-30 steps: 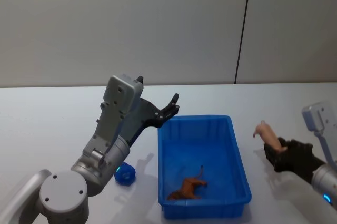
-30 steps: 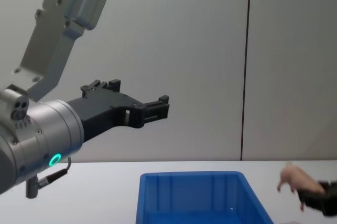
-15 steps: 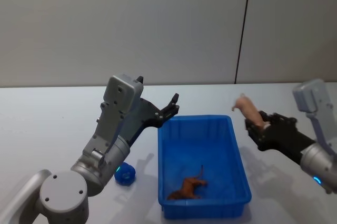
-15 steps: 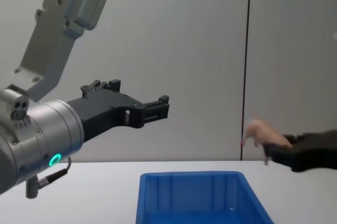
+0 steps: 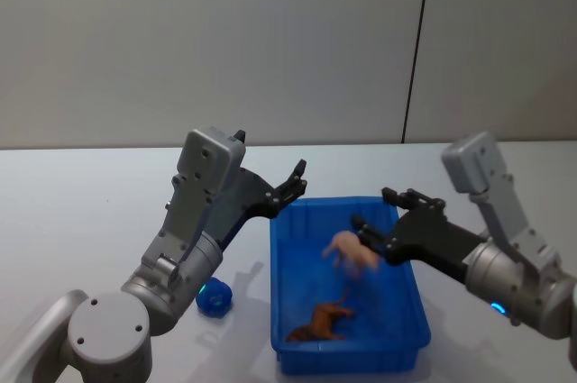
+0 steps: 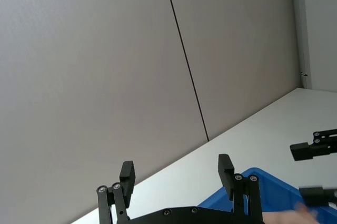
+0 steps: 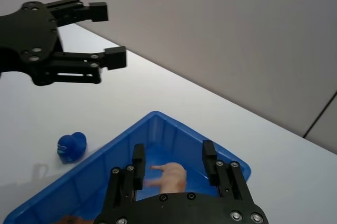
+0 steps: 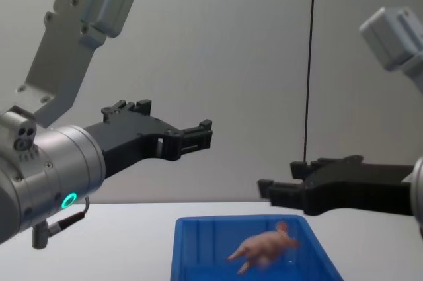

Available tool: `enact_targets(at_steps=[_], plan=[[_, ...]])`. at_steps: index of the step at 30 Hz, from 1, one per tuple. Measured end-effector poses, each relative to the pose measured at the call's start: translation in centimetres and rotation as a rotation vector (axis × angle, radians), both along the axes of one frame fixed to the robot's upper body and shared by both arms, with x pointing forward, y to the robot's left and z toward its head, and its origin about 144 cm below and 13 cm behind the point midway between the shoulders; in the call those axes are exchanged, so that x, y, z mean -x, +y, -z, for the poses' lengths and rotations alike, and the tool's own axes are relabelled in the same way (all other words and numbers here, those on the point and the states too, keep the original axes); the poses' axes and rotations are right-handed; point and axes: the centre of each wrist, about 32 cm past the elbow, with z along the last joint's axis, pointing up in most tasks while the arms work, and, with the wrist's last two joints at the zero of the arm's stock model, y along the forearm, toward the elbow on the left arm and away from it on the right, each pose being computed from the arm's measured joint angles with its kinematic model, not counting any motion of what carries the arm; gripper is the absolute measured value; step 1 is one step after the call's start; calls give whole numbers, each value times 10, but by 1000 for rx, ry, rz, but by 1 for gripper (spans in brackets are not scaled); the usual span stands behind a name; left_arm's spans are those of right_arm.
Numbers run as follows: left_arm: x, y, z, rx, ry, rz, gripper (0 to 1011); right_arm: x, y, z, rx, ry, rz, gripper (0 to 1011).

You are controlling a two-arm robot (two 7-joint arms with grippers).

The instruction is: Pick up the two dolls from the table and place them into the box.

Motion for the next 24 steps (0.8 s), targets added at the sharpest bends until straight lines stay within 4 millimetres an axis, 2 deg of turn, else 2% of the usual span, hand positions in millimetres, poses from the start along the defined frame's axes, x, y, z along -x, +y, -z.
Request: enact_targets(at_steps=[8,9,11,14,24], plan=[[0,0,0,0,0,0,1000,1,5,3,-4,-5,-28,862],[0,0,0,0,0,0,1000,1,5,3,-6,-5,-29,862],[0,0,0,0,0,0,1000,3,1,5,-13,-6,-22,943],[0,0,0,0,0,0,1000,4,-4,7,-20,-10,-12,1000],[0,0,0,0,0,0,1000,14,-29,14,-35,-18,38,1001]])
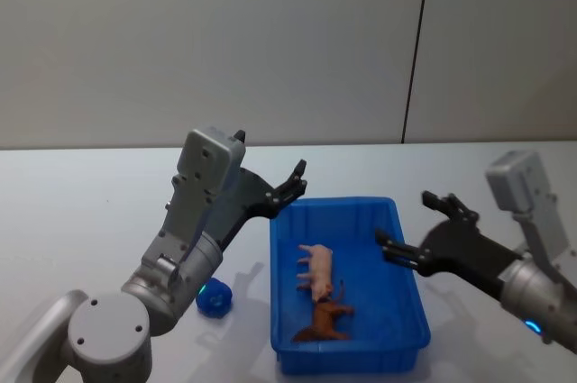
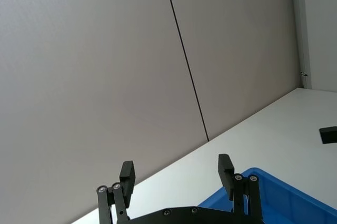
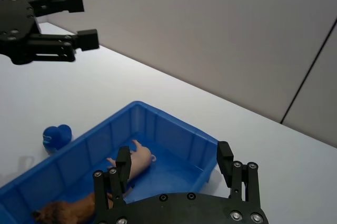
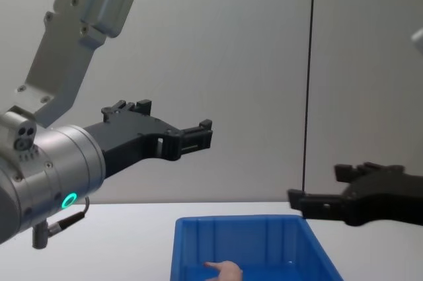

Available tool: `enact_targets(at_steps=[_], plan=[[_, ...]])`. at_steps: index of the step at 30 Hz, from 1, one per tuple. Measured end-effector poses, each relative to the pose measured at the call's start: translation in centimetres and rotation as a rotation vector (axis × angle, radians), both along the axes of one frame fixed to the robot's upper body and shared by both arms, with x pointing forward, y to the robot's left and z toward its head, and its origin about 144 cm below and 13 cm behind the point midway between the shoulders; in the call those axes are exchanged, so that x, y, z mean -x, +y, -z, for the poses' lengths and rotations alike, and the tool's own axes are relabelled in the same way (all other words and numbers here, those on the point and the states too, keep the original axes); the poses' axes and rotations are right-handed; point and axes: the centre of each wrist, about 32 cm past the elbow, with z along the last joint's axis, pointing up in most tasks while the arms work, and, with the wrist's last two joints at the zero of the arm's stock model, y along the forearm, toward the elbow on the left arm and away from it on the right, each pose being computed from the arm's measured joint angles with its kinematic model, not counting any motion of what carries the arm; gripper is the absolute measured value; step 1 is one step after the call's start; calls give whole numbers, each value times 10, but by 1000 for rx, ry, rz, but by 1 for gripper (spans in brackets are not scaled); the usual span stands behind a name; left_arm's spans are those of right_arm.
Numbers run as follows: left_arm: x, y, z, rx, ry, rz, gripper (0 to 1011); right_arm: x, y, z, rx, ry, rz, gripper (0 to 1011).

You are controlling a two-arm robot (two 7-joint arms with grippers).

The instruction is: Pick up the two dolls from the table and place them into the box.

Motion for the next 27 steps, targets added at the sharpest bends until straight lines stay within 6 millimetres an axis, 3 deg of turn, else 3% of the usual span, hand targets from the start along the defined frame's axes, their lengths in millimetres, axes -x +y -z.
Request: enact_targets(at_steps=[9,21,27], plan=[[0,0,0,0,0,0,1000,7,-22,6,13,8,43,1001],[4,3,0,-14,17,-16,1000,11,-33,9,20,13,63,1001],[16,10,2,-24,61,-52,1000,12,-36,10,23,14,68,1001]])
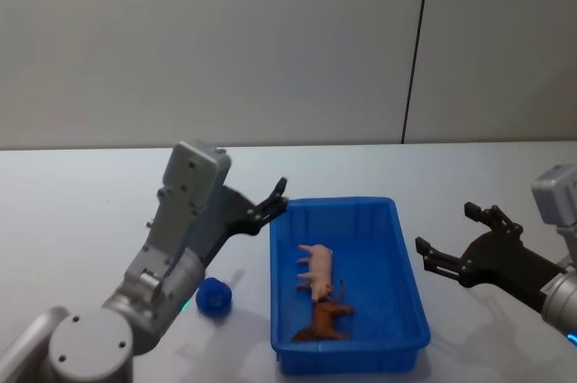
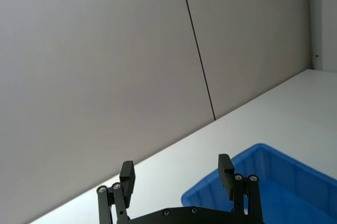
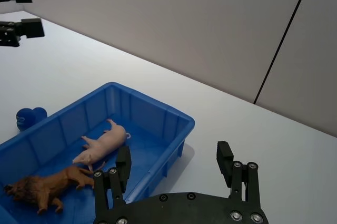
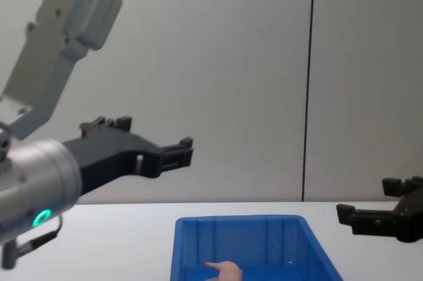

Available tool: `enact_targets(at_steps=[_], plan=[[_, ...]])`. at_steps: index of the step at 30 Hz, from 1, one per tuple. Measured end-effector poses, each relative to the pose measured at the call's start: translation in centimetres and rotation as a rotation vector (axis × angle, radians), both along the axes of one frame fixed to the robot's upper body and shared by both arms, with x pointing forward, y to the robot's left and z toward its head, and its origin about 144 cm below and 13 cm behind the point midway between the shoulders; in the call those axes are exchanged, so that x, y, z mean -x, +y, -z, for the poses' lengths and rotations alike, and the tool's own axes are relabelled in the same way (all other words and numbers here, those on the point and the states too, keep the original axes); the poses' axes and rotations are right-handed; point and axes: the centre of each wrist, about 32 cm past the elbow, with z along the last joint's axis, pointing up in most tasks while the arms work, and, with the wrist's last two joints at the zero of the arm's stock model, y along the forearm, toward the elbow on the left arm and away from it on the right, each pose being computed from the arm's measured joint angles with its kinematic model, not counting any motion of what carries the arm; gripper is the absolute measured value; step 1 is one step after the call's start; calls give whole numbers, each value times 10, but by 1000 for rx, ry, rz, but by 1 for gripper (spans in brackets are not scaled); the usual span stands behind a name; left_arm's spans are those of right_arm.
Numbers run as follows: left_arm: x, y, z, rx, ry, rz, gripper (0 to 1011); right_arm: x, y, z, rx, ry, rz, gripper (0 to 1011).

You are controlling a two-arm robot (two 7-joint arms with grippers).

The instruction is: Pick up the two dolls from the table and place them into the box.

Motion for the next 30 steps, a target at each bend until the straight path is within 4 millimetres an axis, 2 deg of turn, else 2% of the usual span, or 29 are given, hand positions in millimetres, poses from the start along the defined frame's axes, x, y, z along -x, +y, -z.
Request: enact_targets(at_steps=[17,30], plan=[[33,29,20,14,119,-40,1000,1,-3,1,3,1,6,1001],[34,44,43,39,184,-4,1000,1,-4,1,3,1,7,1001]])
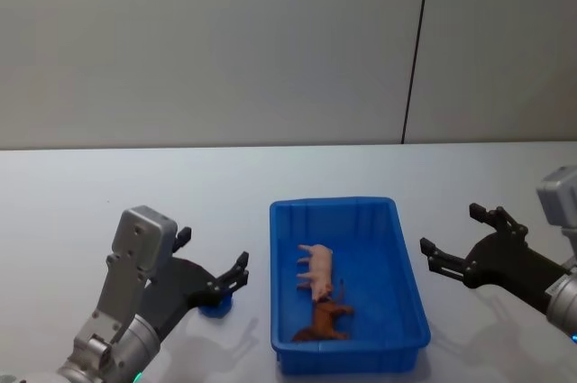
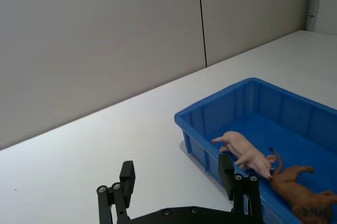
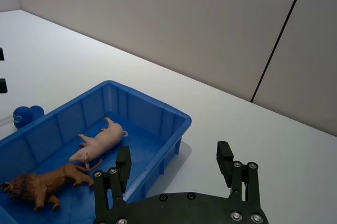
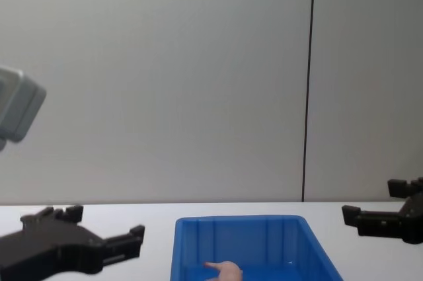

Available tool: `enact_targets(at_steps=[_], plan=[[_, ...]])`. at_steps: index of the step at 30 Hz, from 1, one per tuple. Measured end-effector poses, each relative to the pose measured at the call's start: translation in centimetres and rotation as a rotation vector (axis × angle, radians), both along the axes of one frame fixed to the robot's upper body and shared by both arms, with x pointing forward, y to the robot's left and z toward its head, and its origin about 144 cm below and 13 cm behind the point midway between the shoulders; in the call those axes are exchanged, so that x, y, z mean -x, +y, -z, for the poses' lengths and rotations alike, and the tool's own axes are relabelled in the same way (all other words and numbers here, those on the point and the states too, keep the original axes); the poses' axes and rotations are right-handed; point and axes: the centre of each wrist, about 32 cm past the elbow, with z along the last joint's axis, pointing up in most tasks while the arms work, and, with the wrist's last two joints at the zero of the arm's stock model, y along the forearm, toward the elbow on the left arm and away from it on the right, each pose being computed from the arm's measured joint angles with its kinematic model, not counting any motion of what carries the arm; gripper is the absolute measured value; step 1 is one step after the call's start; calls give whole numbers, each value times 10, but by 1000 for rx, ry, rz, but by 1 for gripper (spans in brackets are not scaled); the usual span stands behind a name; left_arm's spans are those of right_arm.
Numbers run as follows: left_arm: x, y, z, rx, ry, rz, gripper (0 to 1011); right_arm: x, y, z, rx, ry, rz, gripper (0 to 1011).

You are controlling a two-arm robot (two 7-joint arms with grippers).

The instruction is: Pick up the two dolls from the table and place them into the box.

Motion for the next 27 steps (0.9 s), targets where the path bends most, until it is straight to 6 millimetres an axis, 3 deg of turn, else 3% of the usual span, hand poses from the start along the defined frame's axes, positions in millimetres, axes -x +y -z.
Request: enact_targets(at_steps=[27], plan=[[-22,15,48,42,118,37,1000,0,0,0,1,1,0,1001]])
